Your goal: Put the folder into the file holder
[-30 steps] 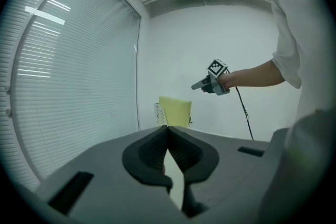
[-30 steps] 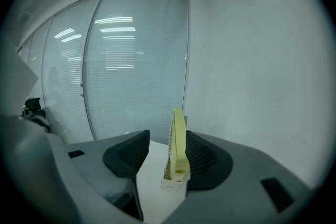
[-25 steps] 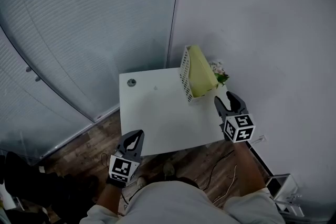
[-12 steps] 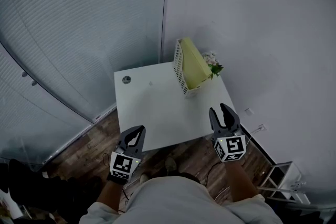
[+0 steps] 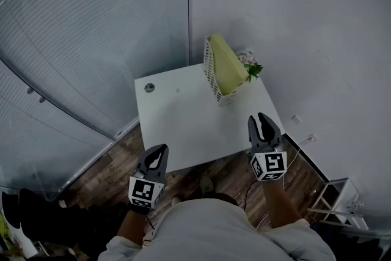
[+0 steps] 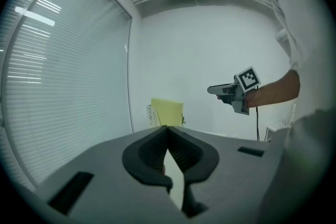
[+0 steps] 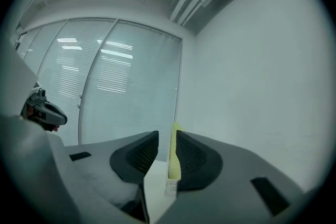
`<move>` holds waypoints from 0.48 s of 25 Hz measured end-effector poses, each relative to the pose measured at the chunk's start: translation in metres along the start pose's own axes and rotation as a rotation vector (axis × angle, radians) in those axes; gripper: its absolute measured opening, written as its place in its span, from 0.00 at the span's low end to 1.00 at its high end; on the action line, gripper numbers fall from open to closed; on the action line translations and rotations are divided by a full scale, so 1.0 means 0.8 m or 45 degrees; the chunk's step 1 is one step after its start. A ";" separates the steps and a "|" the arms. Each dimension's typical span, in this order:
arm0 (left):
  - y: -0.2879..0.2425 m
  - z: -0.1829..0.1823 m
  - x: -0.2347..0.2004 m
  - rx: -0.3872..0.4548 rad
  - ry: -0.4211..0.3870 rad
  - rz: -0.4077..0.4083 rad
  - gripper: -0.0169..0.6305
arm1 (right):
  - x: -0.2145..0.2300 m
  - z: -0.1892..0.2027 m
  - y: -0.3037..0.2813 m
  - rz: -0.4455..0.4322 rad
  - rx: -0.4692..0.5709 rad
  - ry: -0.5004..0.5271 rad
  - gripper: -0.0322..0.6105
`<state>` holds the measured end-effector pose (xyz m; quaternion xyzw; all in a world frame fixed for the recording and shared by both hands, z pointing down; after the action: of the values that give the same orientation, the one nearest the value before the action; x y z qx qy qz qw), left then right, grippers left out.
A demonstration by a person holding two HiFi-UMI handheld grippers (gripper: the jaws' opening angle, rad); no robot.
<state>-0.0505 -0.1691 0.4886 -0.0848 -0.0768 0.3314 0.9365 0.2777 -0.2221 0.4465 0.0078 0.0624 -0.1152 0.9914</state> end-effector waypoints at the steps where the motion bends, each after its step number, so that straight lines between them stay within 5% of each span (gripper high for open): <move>1: -0.001 -0.001 -0.001 -0.001 -0.001 -0.002 0.04 | -0.001 0.000 0.001 0.012 0.007 -0.002 0.22; 12: -0.027 -0.004 0.004 0.001 -0.003 0.028 0.04 | -0.010 0.013 0.024 0.049 -0.007 0.022 0.07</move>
<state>-0.0343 -0.1838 0.4901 -0.0848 -0.0769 0.3417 0.9328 0.2757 -0.2020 0.4580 0.0072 0.0710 -0.0957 0.9928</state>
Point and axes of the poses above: the fingertips, and each gripper's own axes: y backward along the fingers, x to its right, z out of its underside, the point moved 6 cm from there along y, backward along the fingers, and after that the axes turned 4 degrees about z, right-handed, at the moved point
